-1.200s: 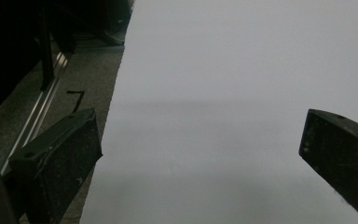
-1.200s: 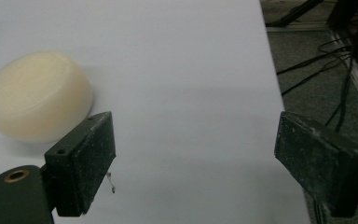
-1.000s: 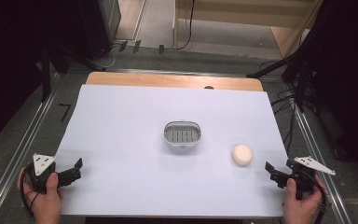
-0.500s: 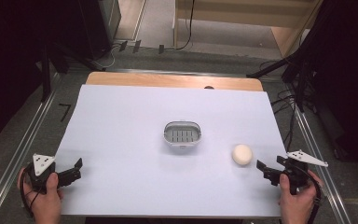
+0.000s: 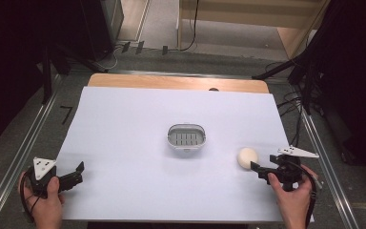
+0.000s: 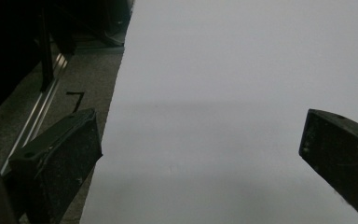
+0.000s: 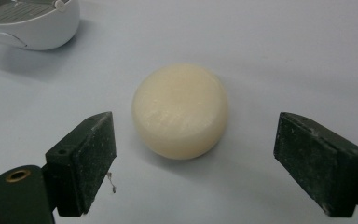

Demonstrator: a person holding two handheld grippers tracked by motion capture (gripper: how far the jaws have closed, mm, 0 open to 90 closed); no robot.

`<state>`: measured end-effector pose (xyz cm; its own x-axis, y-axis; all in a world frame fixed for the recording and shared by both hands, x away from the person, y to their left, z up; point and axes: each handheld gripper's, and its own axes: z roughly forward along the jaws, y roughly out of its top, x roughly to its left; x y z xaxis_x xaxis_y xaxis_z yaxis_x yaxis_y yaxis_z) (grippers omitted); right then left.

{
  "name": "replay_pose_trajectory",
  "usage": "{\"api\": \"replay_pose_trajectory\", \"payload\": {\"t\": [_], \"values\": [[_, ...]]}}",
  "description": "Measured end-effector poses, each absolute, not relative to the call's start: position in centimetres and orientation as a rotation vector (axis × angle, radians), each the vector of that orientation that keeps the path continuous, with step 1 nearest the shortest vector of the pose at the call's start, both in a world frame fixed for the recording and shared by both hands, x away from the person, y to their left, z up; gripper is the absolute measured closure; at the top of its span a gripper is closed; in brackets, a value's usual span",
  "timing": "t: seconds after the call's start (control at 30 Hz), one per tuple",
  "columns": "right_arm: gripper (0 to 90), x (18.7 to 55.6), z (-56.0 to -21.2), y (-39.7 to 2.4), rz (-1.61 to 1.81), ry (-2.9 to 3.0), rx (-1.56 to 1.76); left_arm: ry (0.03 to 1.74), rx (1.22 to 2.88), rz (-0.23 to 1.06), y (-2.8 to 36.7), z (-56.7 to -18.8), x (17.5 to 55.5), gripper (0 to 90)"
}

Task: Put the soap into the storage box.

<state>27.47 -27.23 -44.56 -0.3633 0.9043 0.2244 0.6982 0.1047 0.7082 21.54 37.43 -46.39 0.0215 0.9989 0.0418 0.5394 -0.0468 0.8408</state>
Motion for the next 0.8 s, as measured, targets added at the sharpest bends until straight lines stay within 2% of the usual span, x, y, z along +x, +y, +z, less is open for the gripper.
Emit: {"api": "replay_pose_trajectory", "payload": {"t": [0.8], "values": [[14.7,30.2,-46.5,-23.5,0.942,2.179,1.627,1.588,1.660,0.910,37.4,-46.4,21.6,0.0]]}}
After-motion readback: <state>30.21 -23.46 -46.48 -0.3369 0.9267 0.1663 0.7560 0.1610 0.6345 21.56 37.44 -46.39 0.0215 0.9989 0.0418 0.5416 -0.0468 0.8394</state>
